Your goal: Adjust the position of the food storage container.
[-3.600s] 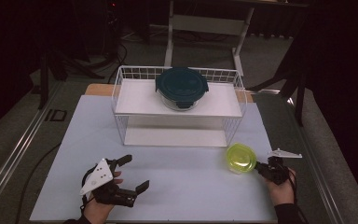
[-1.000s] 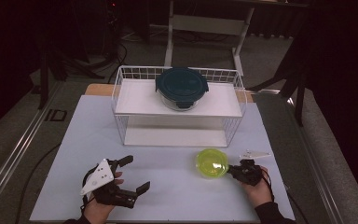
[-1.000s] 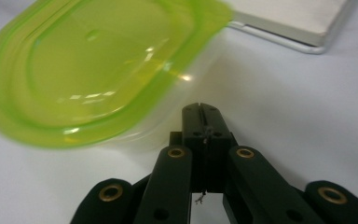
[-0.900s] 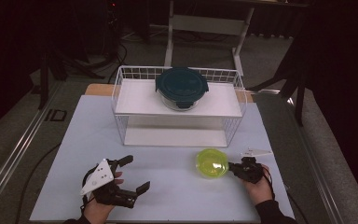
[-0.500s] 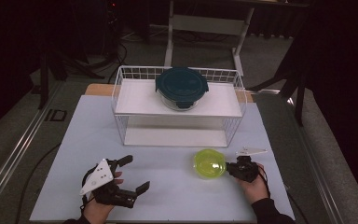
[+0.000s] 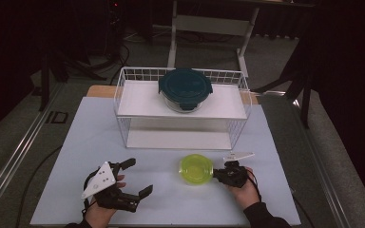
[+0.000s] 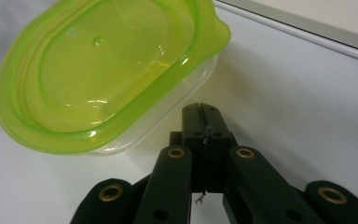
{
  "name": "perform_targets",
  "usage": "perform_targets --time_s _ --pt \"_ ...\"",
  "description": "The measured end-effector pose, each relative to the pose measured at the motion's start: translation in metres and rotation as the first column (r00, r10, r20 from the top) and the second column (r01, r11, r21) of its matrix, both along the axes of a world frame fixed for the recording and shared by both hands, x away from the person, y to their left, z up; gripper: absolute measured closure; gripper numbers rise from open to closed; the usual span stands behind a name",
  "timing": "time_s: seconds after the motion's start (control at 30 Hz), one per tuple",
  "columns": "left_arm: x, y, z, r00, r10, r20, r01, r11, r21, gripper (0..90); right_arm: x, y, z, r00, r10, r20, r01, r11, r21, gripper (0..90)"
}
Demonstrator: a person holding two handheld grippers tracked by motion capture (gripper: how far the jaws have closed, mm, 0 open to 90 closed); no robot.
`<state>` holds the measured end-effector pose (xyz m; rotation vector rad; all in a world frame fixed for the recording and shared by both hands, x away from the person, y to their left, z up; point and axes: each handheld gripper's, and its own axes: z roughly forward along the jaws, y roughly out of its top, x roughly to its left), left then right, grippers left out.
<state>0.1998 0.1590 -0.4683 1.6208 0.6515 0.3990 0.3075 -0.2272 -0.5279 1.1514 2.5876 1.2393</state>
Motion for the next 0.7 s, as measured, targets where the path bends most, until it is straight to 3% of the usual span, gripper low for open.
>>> perform_targets --time_s 0.7 --pt "0.0 -0.001 0.0 0.9999 -0.011 -0.004 0.011 0.9999 0.003 1.3 0.001 0.047 -0.004 0.9957 0.09 -0.021 -0.089 0.9959 0.012 90.0"
